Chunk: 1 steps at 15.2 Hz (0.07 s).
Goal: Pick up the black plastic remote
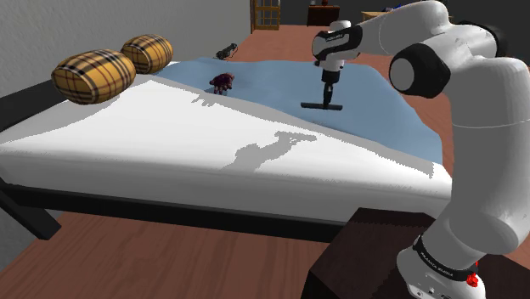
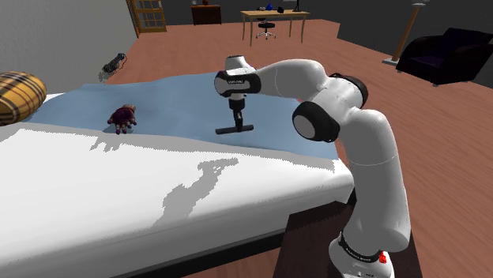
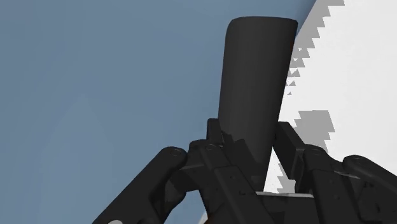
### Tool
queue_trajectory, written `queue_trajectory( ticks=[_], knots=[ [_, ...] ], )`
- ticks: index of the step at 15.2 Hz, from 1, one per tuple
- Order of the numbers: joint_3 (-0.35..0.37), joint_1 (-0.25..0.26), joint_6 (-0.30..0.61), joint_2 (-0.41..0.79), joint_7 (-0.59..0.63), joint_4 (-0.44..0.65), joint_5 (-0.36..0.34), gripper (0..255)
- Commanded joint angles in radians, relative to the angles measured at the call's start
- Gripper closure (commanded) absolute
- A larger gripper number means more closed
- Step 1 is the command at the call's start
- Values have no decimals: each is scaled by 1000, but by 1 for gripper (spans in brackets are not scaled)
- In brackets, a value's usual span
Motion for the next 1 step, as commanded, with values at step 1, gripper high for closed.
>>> queue_trajectory(
  ticks=[1],
  knots=[
    [0,-1,-8,0,1,9,0,255]
  ],
)
